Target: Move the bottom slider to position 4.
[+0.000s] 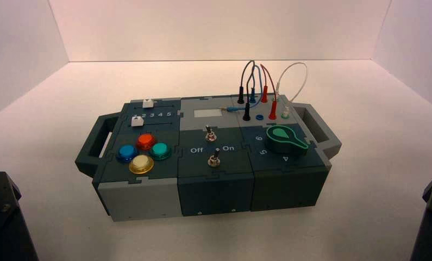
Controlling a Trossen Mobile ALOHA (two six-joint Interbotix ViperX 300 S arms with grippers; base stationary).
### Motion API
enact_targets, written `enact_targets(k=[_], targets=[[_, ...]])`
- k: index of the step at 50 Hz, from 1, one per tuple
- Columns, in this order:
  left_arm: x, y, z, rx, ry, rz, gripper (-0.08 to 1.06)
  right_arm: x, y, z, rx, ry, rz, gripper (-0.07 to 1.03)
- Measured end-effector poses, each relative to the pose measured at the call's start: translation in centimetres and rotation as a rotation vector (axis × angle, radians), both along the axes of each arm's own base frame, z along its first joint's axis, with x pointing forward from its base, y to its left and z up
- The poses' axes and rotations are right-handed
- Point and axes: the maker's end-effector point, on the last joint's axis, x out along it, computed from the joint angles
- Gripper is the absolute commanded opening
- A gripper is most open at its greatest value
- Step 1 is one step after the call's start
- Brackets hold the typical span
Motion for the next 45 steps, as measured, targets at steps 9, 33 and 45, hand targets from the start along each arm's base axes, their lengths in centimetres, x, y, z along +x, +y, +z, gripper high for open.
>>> enact_targets(k=[9,33,45], targets=[[0.0,0.0,0.0,0.0,0.0,0.002,-0.03,0.0,0.0,0.0,0.002,0.0,0.0,-0.02],[-3.0,-4.6,-3.7,0.008,0.295,-0.184,-0.03,-0.7,4.4,-2.1,0.01,0.106,0.172,-0.02],[-6.8,-7.8,-7.4,0.066,0.563,-0.346,-0.03,-2.2,9.5,-3.6,-0.026,0.185,0.381,-0.02]])
